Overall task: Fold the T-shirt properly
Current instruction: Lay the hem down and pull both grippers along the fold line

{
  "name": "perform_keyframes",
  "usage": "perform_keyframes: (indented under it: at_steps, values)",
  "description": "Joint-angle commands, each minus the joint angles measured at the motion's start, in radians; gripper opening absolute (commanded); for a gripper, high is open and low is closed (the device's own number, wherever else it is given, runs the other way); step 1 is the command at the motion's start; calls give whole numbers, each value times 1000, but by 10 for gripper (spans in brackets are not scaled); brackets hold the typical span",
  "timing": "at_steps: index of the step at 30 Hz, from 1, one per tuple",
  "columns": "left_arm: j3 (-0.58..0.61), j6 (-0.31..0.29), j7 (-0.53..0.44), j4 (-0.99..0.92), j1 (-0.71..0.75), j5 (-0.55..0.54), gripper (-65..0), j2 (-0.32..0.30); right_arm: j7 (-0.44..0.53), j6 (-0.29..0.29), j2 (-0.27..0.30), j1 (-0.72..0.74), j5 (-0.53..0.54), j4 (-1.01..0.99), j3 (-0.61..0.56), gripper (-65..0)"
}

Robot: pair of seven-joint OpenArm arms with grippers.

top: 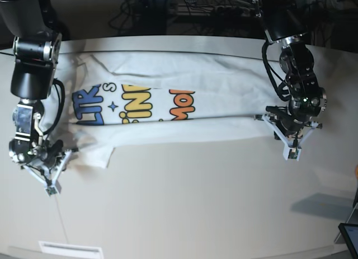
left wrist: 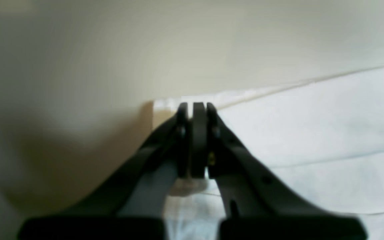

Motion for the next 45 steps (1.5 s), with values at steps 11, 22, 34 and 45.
perform_keyframes:
  at_steps: [11, 22, 34, 45]
  values:
    - [11, 2, -10, 41, 30, 3, -650, -30, -142, -4, 14, -107, 12, 333, 5, -649]
    - [73, 2, -11, 120, 96, 3, -650, -85, -298, -4, 13, -221, 12, 589, 6, -649]
    - [148, 1, -11, 122, 125, 3, -650, -153, -384, -4, -10, -354, 10, 784, 25, -649]
    - [149, 1, -11, 177, 177, 3, -650, -171, -384, -4, -30, -453, 10, 846, 45, -650]
